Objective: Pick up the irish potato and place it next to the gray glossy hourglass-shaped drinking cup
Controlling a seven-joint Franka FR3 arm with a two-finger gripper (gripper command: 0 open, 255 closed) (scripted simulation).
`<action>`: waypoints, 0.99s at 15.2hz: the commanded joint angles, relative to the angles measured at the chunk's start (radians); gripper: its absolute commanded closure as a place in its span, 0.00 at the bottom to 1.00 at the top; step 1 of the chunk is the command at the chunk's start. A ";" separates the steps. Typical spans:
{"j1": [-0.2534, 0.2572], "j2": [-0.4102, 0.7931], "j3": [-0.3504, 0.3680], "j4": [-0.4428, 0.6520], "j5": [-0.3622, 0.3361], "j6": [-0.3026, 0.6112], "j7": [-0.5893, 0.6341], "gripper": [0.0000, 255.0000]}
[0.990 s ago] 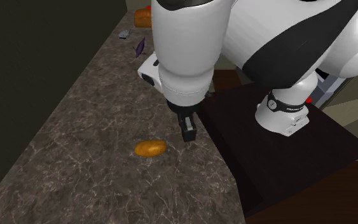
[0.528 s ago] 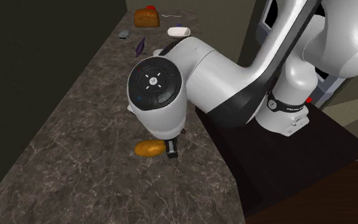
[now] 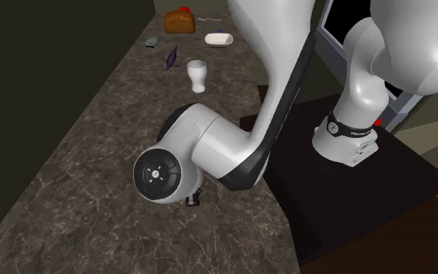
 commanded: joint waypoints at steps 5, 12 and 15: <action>0.018 0.157 -0.051 0.103 -0.058 0.010 0.051 0.00; 0.009 0.202 -0.076 0.100 -0.093 0.061 0.071 0.00; 0.009 0.202 -0.076 0.100 -0.093 0.061 0.071 0.00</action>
